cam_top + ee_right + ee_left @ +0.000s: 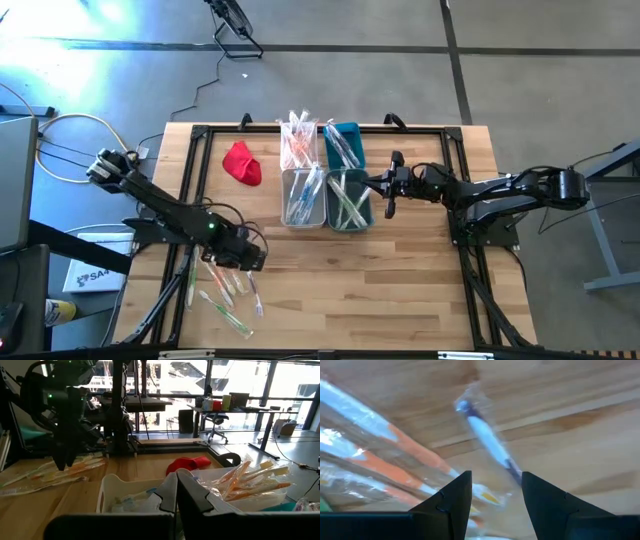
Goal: Pick & Place Toothbrushes
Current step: Put the violet toothbrush into the light blue bin
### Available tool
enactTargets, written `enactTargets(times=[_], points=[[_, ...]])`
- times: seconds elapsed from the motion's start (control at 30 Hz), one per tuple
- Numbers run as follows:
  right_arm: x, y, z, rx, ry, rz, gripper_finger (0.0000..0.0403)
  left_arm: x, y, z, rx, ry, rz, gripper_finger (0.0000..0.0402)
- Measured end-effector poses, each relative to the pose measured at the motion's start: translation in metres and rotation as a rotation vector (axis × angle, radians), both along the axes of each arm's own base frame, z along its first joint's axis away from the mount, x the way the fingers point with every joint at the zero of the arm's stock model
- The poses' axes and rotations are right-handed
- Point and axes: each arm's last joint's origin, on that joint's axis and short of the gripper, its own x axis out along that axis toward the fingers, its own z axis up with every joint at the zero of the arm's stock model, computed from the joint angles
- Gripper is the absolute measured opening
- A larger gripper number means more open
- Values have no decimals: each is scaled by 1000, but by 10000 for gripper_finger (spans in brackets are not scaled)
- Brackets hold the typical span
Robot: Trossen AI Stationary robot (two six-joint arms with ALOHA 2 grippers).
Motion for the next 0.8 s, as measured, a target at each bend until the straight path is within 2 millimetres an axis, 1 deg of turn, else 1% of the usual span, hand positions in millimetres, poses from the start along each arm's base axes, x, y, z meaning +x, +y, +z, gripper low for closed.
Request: enactTargets(times=[0.17,0.3,0.53,0.7,0.8], points=[[0,0,0,0,1,0,2,4,-3,-11,4,54,-7,168],[0,0,0,0,1,0,2,4,-3,-14,19,71,-5,168],[0,0,0,0,1,0,2,5,-3,-14,20,67,-8,168],[0,0,0,0,1,-2,2,5,-3,-14,51,36,-103,168],[0,0,0,0,1,-2,2,5,-2,-14,76,27,-73,168]])
